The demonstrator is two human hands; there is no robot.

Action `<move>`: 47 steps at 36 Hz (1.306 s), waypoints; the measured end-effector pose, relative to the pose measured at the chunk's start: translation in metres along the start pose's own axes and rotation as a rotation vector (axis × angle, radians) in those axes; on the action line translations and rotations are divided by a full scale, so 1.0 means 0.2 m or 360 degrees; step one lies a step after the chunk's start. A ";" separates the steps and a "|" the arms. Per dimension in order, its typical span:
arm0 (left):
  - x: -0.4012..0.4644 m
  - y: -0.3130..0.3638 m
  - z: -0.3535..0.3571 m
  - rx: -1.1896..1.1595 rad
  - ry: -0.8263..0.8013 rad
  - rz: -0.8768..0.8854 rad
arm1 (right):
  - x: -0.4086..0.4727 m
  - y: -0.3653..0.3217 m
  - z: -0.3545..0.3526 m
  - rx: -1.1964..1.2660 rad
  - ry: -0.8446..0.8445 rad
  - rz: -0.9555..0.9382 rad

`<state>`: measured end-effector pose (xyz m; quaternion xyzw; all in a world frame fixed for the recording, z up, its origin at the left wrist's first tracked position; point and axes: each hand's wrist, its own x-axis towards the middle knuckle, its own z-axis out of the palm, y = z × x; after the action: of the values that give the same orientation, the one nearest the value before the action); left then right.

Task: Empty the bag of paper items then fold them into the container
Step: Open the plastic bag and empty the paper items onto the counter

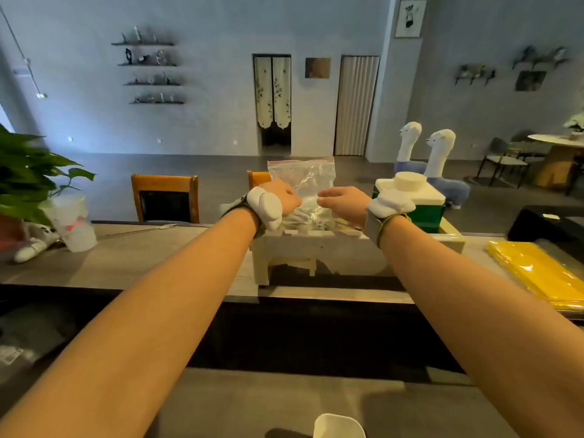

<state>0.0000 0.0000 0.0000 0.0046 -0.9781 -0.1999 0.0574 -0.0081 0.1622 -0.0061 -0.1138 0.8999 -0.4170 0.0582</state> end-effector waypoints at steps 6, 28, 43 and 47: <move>0.04 -0.02 0.04 0.0059 -0.0047 -0.0032 | 0.04 0.02 0.04 -0.0001 -0.0035 0.0012; -0.02 -0.01 -0.03 -0.0339 0.0253 -0.0021 | -0.02 -0.08 0.04 0.0219 0.0324 -0.0038; -0.43 0.07 -0.10 -0.0958 0.0701 0.0264 | -0.41 -0.15 -0.01 0.0759 0.0725 -0.0340; -0.58 0.06 -0.01 -0.1006 0.0675 0.0285 | -0.55 -0.06 0.04 0.0750 0.0727 -0.0296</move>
<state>0.1165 0.0128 -0.0061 -0.0574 -0.8312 -0.4803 0.2742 0.1025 0.1769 -0.0007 -0.0825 0.7545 -0.6316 -0.1583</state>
